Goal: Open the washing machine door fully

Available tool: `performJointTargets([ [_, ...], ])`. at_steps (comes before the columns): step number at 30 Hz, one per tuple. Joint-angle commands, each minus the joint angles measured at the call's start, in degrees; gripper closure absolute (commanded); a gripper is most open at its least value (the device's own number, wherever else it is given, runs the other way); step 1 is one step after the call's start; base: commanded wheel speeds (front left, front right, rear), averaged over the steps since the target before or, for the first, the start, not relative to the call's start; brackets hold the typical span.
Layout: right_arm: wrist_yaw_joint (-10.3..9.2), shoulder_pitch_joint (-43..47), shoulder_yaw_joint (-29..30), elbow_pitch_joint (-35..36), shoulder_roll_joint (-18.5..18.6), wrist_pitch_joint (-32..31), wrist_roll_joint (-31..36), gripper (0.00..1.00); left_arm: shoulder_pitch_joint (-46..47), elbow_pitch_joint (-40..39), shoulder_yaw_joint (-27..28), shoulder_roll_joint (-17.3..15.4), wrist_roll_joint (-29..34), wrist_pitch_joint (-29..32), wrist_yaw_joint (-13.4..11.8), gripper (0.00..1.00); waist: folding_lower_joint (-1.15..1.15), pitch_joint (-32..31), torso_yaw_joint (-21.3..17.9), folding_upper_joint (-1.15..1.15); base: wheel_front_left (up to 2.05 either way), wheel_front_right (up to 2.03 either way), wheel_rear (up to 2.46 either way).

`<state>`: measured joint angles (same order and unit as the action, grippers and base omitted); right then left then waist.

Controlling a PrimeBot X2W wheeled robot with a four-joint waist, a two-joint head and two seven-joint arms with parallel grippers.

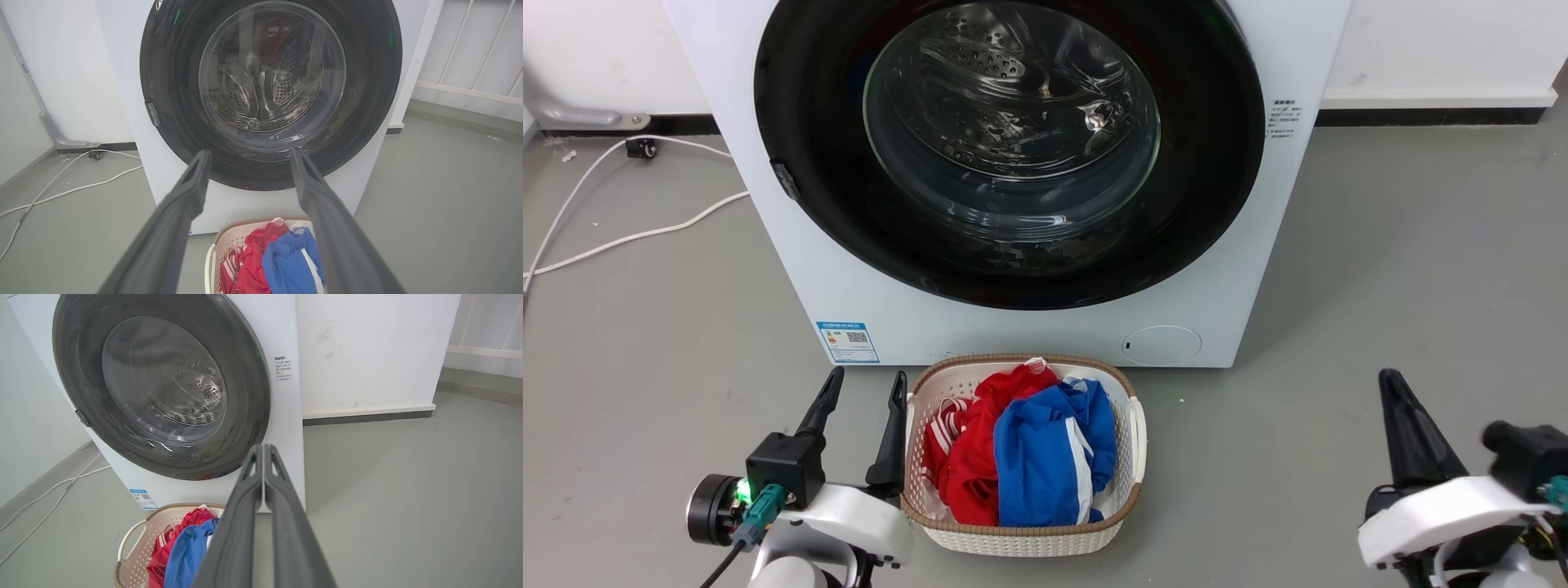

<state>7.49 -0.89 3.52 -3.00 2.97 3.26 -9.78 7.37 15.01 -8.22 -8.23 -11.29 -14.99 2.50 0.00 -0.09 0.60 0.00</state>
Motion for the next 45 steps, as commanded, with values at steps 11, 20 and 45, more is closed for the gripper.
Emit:
performJointTargets([
  [11,0.01,-3.64,7.87,-11.63,-0.08,-5.45,-43.12,1.0,1.44,-0.62,-0.61,0.38,0.08,-0.28,-0.05,0.0,0.0,1.82,0.54,0.0,0.0,0.0,0.0],
  [20,0.01,-16.82,17.37,-21.51,-0.01,-14.47,-78.0,1.0,3.7,-2.03,-0.35,1.02,0.42,-0.28,0.11,0.0,0.0,6.2,1.28,0.0,0.0,0.0,0.0],
  [45,0.01,-72.68,3.57,-62.72,19.78,-31.04,-78.33,1.0,12.96,-7.86,-2.44,4.29,1.98,-0.27,1.99,0.0,0.0,22.27,7.39,0.0,0.0,0.0,0.0],
])
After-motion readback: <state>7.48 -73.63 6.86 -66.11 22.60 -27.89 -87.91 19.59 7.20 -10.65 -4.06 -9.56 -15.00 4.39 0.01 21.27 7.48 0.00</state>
